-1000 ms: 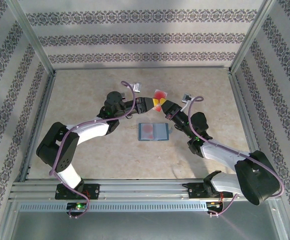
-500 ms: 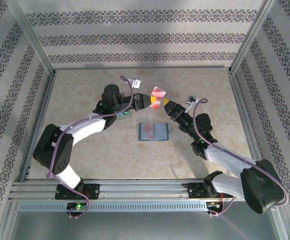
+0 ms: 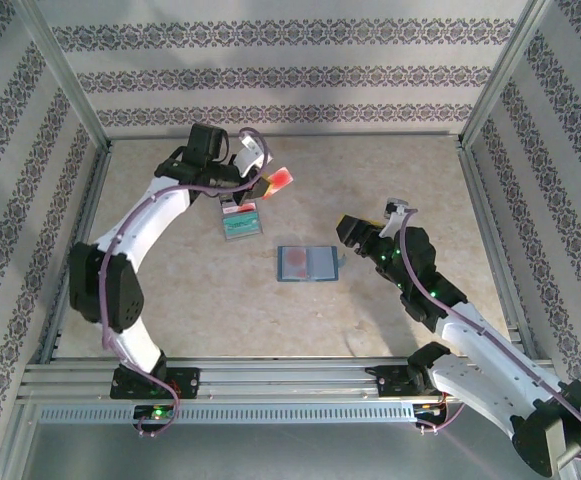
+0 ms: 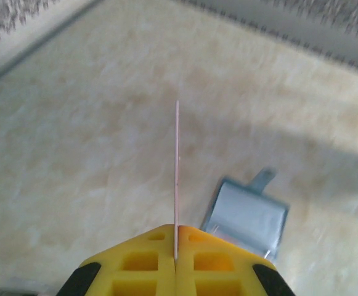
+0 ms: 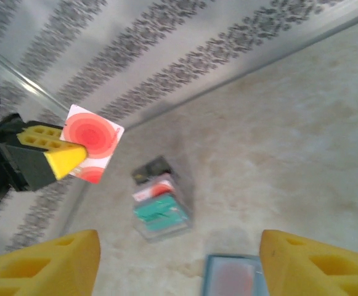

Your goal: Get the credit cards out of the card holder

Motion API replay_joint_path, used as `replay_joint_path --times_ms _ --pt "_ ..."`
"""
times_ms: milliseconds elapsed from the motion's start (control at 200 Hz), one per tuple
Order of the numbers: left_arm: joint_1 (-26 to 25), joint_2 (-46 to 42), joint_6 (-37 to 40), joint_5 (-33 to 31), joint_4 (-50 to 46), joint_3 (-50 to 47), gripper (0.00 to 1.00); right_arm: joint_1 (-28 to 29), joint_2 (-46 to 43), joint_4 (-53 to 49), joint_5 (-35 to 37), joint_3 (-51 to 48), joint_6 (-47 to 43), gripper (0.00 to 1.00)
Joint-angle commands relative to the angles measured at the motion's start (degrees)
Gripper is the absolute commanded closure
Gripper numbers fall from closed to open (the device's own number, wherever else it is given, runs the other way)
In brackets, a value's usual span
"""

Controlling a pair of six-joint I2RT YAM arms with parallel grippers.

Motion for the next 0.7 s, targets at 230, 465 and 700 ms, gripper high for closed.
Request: replay_joint_path --times_ms 230,465,700 --pt "6.1 8.38 34.34 -1.15 -16.98 5.55 1.0 1.71 4.56 -21.07 10.36 7.31 -3.07 0.02" --pt "10.19 9.31 36.79 -1.23 -9.42 0.37 1.0 1.84 7.67 -21.12 10.54 8.49 -2.63 0.02" --pt "11.74 12.03 37.71 -0.88 -6.02 -0.35 1.0 1.9 7.97 -19.97 10.11 8.46 -2.12 0.02"
